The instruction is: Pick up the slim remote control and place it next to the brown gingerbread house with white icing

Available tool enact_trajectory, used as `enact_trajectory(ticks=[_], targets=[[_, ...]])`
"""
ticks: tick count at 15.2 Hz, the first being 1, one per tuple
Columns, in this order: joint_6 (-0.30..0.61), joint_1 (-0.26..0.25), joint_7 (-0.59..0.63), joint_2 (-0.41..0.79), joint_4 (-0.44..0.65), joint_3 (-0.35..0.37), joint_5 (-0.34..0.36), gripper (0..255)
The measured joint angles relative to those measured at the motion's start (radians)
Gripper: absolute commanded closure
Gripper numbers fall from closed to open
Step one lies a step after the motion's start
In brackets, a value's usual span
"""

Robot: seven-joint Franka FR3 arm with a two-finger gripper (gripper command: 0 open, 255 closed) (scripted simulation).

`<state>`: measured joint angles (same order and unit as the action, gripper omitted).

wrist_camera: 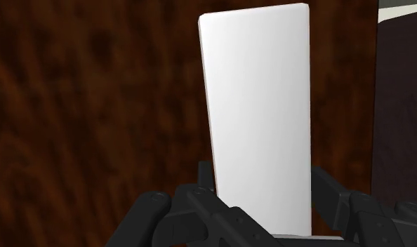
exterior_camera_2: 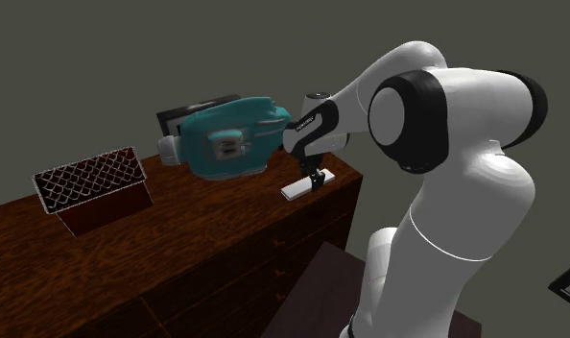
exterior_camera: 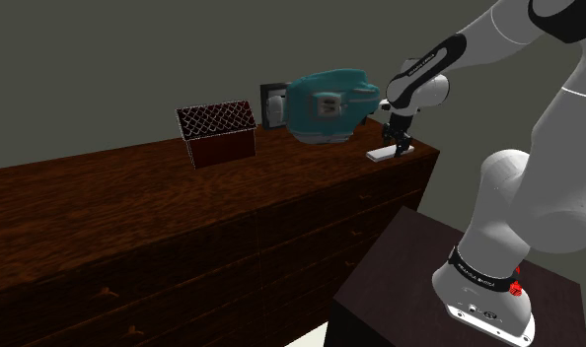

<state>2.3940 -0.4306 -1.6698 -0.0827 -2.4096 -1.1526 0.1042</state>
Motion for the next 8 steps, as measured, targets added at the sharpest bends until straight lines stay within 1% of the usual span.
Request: enact_trajectory(ticks=[7,8], targets=[[0.0,0.0,0.001,-0.001,0.0,0.0,0.001,255],[-0.007,0.003,0.008,-0.009,0.002,0.004,0.011,255]])
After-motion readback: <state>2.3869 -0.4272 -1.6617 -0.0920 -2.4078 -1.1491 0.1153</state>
